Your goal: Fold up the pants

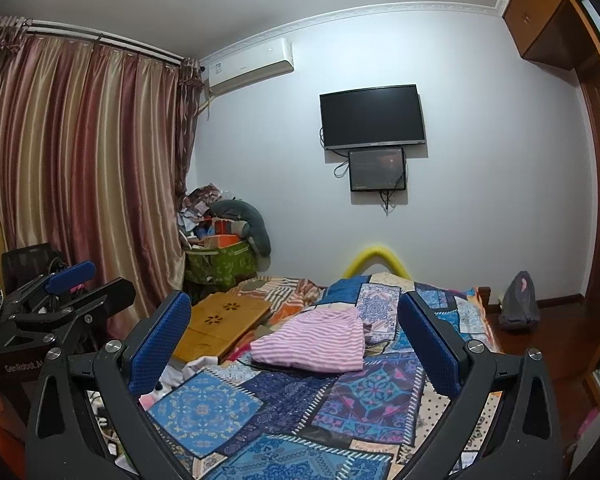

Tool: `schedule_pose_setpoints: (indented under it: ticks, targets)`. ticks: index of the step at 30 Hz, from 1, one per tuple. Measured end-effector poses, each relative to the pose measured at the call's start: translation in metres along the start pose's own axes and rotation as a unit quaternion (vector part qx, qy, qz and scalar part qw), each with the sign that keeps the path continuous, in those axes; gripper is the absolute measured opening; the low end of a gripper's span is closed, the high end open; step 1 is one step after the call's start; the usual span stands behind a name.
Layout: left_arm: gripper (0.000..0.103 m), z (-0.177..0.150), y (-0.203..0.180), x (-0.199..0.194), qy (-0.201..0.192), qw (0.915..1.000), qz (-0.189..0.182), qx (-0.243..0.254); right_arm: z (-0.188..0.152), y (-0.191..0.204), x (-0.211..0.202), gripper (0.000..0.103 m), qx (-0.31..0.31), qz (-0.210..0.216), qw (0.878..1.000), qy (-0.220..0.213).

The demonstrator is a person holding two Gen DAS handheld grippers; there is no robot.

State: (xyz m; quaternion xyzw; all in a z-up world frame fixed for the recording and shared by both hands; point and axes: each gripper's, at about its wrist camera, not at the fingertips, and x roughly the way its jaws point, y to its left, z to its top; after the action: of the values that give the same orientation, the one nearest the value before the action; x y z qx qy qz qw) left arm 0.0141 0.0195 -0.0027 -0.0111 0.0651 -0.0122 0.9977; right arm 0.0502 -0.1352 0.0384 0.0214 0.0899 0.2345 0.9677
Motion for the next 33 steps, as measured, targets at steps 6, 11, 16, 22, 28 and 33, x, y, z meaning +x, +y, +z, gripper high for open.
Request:
schedule_pose_setpoints:
  ticks: [6,11,16,22,28,33]
  targets:
    - [0.103,-0.003,0.0,0.003,0.003,1.0,-0.003,-0.004,0.001,-0.001,-0.002,0.103,0.001,-0.003,1.0,0.001]
    - [0.103,-0.002,-0.002,0.006,0.006,0.9999,-0.006,-0.007,0.002,-0.003,-0.002,0.103,0.005,-0.001,1.0,0.004]
    - [0.103,-0.002,-0.005,0.006,0.006,0.9999,-0.008,-0.004,0.002,-0.003,-0.002,0.103,0.006,-0.002,1.0,0.003]
    - [0.103,-0.004,-0.007,0.004,0.005,0.9999,-0.01,-0.002,0.003,-0.004,-0.002,0.103,0.006,-0.004,1.0,0.001]
    - [0.103,-0.004,-0.008,0.004,0.008,0.9999,-0.012,-0.002,0.003,-0.007,-0.003,0.103,0.012,-0.005,1.0,-0.001]
    - [0.103,-0.005,-0.011,0.006,0.018,0.9996,-0.024,0.0,0.003,-0.009,-0.003,0.103,0.016,-0.002,1.0,-0.002]
